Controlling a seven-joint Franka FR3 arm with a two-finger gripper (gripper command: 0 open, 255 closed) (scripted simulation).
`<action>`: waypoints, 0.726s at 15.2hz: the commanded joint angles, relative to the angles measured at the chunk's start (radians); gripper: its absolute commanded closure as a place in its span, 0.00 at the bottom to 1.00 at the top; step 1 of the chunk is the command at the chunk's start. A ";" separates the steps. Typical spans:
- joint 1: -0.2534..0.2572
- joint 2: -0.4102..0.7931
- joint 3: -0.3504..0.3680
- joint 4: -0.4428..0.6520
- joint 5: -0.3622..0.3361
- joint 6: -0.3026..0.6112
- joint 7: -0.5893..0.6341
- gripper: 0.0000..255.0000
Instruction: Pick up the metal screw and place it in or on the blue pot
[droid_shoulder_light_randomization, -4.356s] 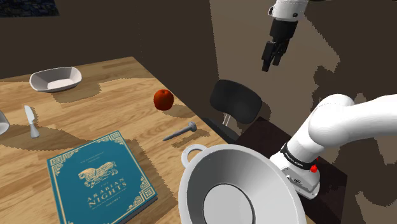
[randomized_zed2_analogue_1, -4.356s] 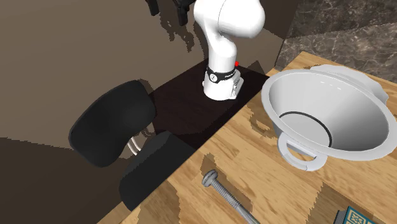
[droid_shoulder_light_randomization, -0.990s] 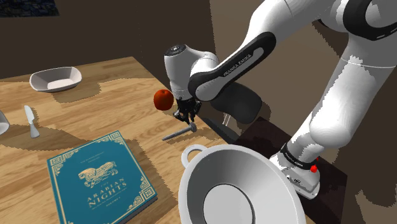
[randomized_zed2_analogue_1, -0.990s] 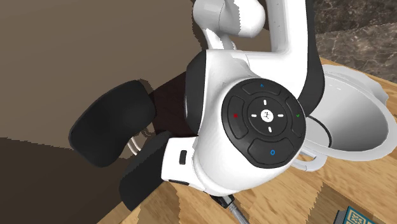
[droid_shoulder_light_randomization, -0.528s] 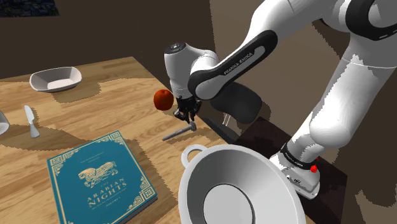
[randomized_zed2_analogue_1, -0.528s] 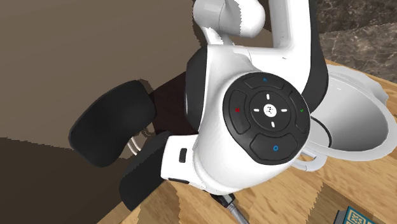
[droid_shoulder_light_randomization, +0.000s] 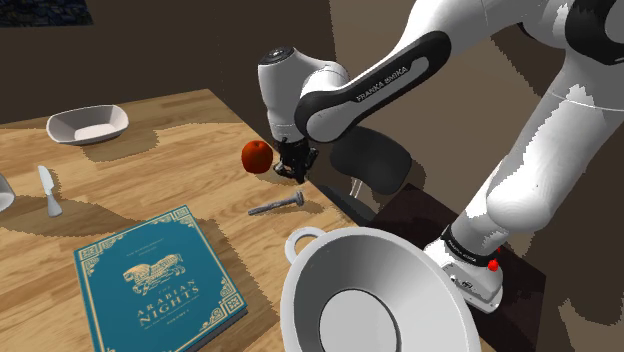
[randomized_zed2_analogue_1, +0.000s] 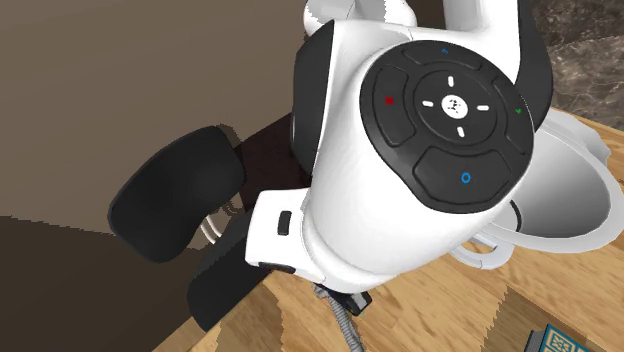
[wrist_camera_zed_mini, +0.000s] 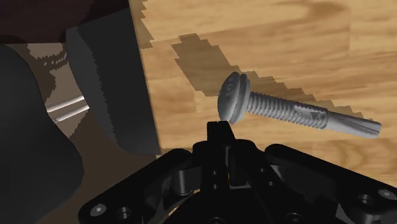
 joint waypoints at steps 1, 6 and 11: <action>0.000 0.000 0.000 0.000 0.000 0.000 0.000 0.00; -0.020 0.016 0.035 -0.055 0.042 0.053 -0.366 0.00; -0.018 0.058 0.024 -0.093 0.004 0.124 -0.341 0.00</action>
